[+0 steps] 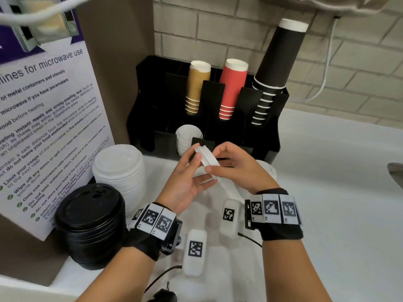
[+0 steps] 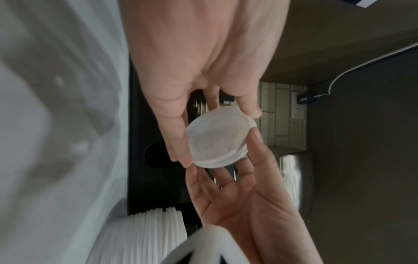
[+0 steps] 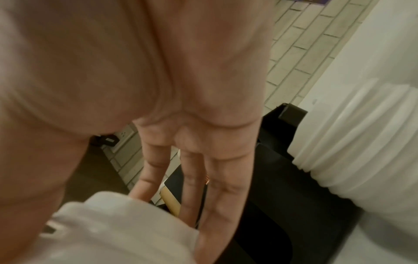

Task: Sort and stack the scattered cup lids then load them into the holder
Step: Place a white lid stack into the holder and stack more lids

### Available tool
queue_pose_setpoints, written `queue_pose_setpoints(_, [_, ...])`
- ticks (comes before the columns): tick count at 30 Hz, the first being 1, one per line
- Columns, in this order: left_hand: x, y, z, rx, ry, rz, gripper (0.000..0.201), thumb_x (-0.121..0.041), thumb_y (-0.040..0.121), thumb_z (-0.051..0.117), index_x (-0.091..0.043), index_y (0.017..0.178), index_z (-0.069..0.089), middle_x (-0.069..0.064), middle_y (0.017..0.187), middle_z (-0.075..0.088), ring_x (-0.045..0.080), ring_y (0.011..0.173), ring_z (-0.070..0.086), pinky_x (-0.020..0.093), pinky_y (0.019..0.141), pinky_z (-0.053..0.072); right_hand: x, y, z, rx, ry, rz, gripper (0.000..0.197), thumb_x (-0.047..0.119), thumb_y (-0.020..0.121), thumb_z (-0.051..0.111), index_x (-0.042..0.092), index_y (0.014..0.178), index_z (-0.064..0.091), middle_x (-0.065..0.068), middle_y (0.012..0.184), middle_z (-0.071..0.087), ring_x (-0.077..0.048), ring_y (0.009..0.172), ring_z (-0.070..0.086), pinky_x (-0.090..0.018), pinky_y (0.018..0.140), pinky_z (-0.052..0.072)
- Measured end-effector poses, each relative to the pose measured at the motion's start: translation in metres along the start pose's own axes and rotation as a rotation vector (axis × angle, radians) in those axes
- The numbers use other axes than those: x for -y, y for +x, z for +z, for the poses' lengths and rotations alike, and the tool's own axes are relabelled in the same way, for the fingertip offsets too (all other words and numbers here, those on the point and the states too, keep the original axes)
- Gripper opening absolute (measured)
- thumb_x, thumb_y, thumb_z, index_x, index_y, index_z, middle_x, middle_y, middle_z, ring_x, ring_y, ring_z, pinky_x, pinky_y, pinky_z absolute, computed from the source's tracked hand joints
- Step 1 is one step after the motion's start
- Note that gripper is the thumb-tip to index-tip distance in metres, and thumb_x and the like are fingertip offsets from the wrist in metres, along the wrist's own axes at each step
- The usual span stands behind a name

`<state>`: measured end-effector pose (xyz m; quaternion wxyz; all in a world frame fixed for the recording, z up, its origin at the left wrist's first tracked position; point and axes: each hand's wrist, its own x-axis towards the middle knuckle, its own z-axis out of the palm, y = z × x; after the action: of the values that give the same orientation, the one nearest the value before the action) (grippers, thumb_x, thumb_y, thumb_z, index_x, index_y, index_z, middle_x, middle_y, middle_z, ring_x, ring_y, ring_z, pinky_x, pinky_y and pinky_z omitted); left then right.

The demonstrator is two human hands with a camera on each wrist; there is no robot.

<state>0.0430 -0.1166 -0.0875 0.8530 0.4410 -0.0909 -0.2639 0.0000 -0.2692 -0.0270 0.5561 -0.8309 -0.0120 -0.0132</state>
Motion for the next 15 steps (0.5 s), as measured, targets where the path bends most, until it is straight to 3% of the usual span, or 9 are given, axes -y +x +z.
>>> queue_pose_setpoints(4, [-0.0016, -0.0002, -0.0037, -0.005, -0.011, 0.01, 0.056, -0.043, 0.083, 0.059, -0.032, 0.137, 0.049, 0.013, 0.131, 0.061, 0.031, 0.109, 0.067, 0.035, 0.081, 0.057, -0.0037, 0.0021, 0.0035, -0.013, -0.009, -0.03, 0.032, 0.023, 0.072, 0.082, 0.012, 0.093, 0.061, -0.007, 0.111, 0.065, -0.021, 0.106, 0.064, -0.048, 0.094, 0.051])
queue_pose_setpoints(7, [-0.0027, 0.0008, -0.0049, -0.002, -0.005, 0.008, 0.058, -0.044, 0.082, 0.059, -0.032, 0.138, 0.048, 0.01, 0.131, 0.063, 0.032, 0.112, 0.066, 0.036, 0.083, 0.058, -0.0075, 0.0042, 0.0059, -0.045, -0.028, -0.054, 0.028, 0.026, 0.069, 0.083, 0.018, 0.082, 0.06, 0.004, 0.114, 0.063, -0.011, 0.115, 0.059, -0.047, 0.099, 0.048])
queue_pose_setpoints(9, [-0.0031, 0.0017, -0.0055, 0.016, 0.002, -0.002, 0.058, -0.045, 0.083, 0.058, -0.033, 0.139, 0.048, 0.007, 0.129, 0.064, 0.03, 0.112, 0.066, 0.035, 0.082, 0.058, -0.0087, 0.005, 0.0076, -0.018, -0.029, -0.084, 0.027, 0.025, 0.072, 0.082, 0.016, 0.079, 0.057, 0.002, 0.114, 0.065, -0.01, 0.123, 0.054, -0.048, 0.102, 0.046])
queue_pose_setpoints(12, [-0.0042, 0.0024, -0.0059, 0.029, 0.008, -0.017, 0.056, -0.044, 0.084, 0.057, -0.035, 0.138, 0.049, 0.007, 0.134, 0.06, 0.028, 0.111, 0.067, 0.035, 0.081, 0.058, -0.0078, 0.0039, 0.008, 0.005, 0.006, -0.081, 0.035, 0.025, 0.07, 0.082, 0.009, 0.084, 0.055, -0.007, 0.113, 0.065, -0.02, 0.116, 0.059, -0.051, 0.095, 0.049])
queue_pose_setpoints(15, [-0.0039, 0.0028, -0.0061, 0.05, 0.014, -0.024, 0.056, -0.044, 0.085, 0.058, -0.035, 0.139, 0.048, 0.008, 0.139, 0.057, 0.027, 0.111, 0.067, 0.035, 0.08, 0.058, -0.0056, 0.0036, 0.0049, -0.012, -0.007, -0.038, 0.049, 0.024, 0.066, 0.086, 0.014, 0.102, 0.054, -0.003, 0.116, 0.064, -0.02, 0.11, 0.062, -0.047, 0.09, 0.054])
